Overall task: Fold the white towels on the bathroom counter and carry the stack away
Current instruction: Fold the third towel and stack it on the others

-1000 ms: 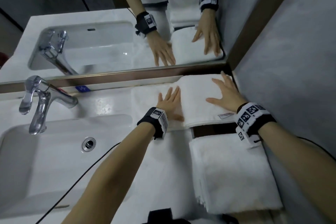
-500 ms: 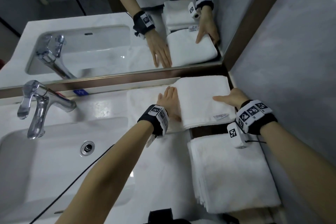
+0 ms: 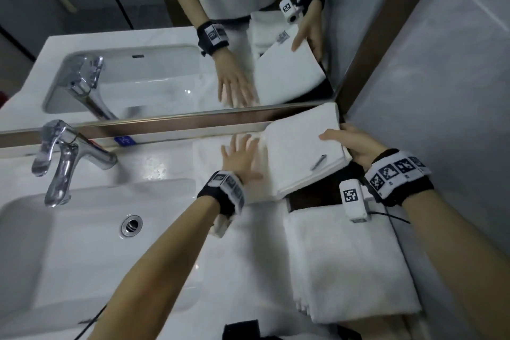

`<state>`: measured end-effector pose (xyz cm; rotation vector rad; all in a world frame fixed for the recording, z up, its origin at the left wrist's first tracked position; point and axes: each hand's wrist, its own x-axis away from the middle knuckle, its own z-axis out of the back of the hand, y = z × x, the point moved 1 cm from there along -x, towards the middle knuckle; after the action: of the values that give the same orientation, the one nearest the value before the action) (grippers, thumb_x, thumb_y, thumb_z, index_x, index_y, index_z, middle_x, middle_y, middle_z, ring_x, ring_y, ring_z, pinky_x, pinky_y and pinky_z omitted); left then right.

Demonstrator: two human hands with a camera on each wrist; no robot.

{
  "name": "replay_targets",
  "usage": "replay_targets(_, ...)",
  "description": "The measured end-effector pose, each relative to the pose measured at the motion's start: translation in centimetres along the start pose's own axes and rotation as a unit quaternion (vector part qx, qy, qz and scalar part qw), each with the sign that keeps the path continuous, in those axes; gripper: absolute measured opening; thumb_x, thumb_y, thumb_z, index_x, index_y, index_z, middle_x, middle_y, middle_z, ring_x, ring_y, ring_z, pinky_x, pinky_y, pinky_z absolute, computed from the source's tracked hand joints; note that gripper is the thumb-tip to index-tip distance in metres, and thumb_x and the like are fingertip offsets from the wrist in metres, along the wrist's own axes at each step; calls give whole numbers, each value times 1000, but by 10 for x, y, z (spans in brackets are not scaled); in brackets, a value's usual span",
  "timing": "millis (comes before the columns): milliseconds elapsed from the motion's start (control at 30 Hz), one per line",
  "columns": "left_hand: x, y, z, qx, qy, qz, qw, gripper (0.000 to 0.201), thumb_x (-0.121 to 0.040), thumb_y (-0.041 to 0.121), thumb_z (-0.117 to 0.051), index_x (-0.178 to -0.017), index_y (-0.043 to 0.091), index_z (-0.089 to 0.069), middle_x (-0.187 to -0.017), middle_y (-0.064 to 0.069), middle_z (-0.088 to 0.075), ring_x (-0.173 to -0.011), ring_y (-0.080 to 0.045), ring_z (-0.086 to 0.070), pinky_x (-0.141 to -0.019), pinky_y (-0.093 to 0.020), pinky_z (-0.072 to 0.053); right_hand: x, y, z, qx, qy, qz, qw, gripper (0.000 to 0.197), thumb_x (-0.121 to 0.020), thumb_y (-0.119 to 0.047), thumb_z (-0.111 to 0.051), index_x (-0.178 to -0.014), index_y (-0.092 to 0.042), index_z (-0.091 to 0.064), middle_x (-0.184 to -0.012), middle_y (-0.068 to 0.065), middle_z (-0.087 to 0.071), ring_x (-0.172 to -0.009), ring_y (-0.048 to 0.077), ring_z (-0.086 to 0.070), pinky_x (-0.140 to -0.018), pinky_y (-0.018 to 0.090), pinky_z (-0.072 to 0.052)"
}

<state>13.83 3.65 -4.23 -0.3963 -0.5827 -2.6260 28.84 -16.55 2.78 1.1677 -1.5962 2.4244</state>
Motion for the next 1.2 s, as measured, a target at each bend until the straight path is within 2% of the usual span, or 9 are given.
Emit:
replay_targets(167, 54, -73, 5, 109, 165, 176, 964, 66, -88, 21, -59, -142, 5, -24, -147, -17, -23, -135, -38, -25, -108, -50, -32, 25, -35, -50, 43, -40, 107, 993, 40, -79, -16, -66, -113, -23, -47, -102, 0, -64, -92, 15, -63, -74, 28, -50)
replay_targets(333, 76, -100, -10, 334, 88, 269, 899, 47, -92, 21, -54, -131, 0, -36, -129, -19, -50, -116, -35, -52, -98, -39, -43, 42, -54, -117, 136, -100, 175, 970, 29, -83, -13, -59, -108, -20, -47, -95, -5, -59, -85, 11, -59, -68, 24, -49)
replay_targets(467, 81, -109, -17, 432, 59, 274, 857, 18, -91, 14, -55, -91, -3, -61, -95, -19, -60, -91, -26, -58, -92, -43, -52, 42, -55, -172, 243, -113, 193, 944, 36, -80, -17, -60, -115, -12, -51, -102, 3, -63, -97, 21, -60, -78, 32, -51)
replay_targets(567, 89, -114, -20, 539, 64, 269, 795, 31, -90, 8, -58, -117, -8, -57, -100, -15, -60, -85, -23, -60, -73, -27, -56, 39, -46, -212, 314, -110, 189, 924, 49, -80, -25, -62, -124, -11, -48, -118, 8, -61, -109, 25, -58, -93, 36, -46)
replay_targets(767, 95, -119, -19, 581, 65, 256, 770, 32, -91, 1, -54, -121, -9, -52, -103, -18, -57, -92, -25, -56, -83, -33, -50, 32, -12, -268, 422, -134, 137, 886, 66, -85, -27, -61, -139, -3, -30, -137, 18, -45, -123, 34, -48, -100, 39, -43)
replay_targets(867, 92, -124, -14, 561, 77, 261, 782, 26, -98, 7, -37, -112, -6, -55, -109, -23, -60, -91, -28, -56, -79, -38, -52, 28, -2, -266, 411, -171, 126, 886, 68, -90, -22, -54, -146, -3, -22, -139, 18, -45, -127, 33, -45, -104, 35, -39)
replay_targets(1000, 85, -117, 2, 397, 238, 223, 858, 35, -99, 14, -34, -129, -3, -43, -132, -21, -49, -119, -33, -49, -105, -39, -38, 14, -3, -230, 307, -65, 188, 930, 45, -93, -10, -44, -137, -6, -43, -128, 15, -55, -120, 30, -51, -96, 29, -40)
replay_targets(1100, 72, -90, 14, 239, 283, 126, 920, 53, -96, 24, -46, -141, 0, -30, -143, -19, -36, -130, -33, -36, -109, -37, -29, 2, 7, -206, 346, 48, 240, 906, 48, -92, -5, -42, -140, -9, -38, -148, 14, -32, -137, 29, -29, -111, 34, -26)
replay_targets(1200, 57, -78, 12, 226, 213, 188, 932, 64, -91, 34, -55, -140, 3, -28, -140, -18, -34, -125, -36, -36, -101, -42, -34, -6, 23, -198, 407, 63, 186, 892, 56, -95, -14, -41, -148, -18, -22, -159, 7, -5, -146, 30, -4, -118, 42, -15)
